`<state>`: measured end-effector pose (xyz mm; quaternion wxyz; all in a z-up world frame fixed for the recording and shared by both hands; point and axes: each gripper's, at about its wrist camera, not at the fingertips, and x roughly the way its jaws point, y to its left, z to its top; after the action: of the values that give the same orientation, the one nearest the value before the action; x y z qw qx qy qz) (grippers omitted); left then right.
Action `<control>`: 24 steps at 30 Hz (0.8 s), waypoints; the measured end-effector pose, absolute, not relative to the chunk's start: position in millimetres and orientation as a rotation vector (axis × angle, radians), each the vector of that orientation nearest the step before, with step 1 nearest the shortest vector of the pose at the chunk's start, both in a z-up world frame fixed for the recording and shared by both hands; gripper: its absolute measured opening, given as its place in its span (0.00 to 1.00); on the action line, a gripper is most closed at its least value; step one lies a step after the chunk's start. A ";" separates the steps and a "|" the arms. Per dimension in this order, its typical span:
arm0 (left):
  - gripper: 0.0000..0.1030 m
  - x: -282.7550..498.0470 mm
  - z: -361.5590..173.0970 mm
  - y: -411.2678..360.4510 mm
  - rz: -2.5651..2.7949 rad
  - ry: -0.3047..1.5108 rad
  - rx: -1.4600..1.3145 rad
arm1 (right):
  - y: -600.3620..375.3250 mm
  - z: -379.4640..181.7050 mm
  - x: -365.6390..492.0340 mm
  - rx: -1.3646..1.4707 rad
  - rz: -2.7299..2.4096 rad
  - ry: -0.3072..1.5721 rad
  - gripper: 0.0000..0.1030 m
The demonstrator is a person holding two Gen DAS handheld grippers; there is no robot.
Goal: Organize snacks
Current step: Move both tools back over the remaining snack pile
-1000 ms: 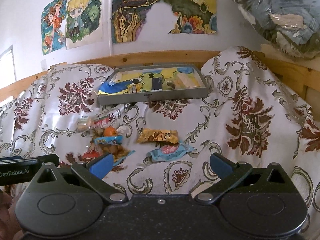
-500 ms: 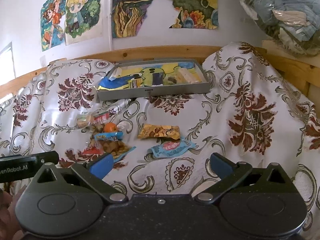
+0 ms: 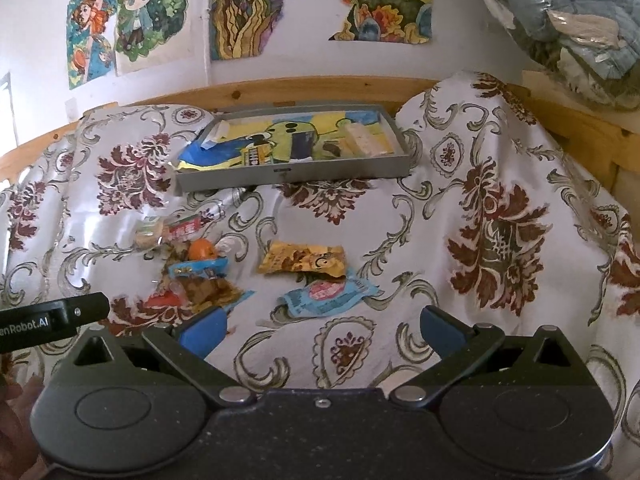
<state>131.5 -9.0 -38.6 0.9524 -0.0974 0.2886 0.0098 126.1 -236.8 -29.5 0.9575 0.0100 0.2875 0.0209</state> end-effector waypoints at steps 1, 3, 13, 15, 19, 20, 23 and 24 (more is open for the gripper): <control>1.00 134.5 -39.1 -10.4 0.016 0.588 -0.197 | -237.8 -29.2 128.2 0.021 0.040 0.587 0.99; 1.00 141.7 -41.0 -13.3 0.010 0.597 -0.198 | -239.9 -28.1 133.2 0.020 0.040 0.597 0.99; 1.00 178.2 -58.4 -25.5 0.013 0.688 -0.236 | -251.2 -21.0 156.0 -0.109 0.137 0.653 0.99; 1.00 185.2 -62.5 -26.6 0.009 0.707 -0.253 | -253.8 -22.3 161.4 -0.165 0.170 0.651 0.99; 1.00 198.1 -71.3 -31.7 -0.010 0.741 -0.260 | -261.0 -29.7 176.6 -0.225 0.217 0.659 0.99; 1.00 201.1 -73.2 -33.6 -0.016 0.750 -0.261 | -263.1 -33.2 182.6 -0.226 0.227 0.667 0.99; 1.00 208.4 -77.0 -39.3 -0.045 0.769 -0.282 | -266.3 -42.1 200.9 -0.213 0.256 0.697 0.99; 1.00 210.5 -78.0 -40.6 -0.058 0.774 -0.293 | -266.8 -45.4 208.3 -0.212 0.279 0.706 0.99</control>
<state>210.5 -40.6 -78.0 0.9153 -0.1422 0.3759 -0.0283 208.3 -266.8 -45.4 0.9232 -0.1035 0.3441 0.1361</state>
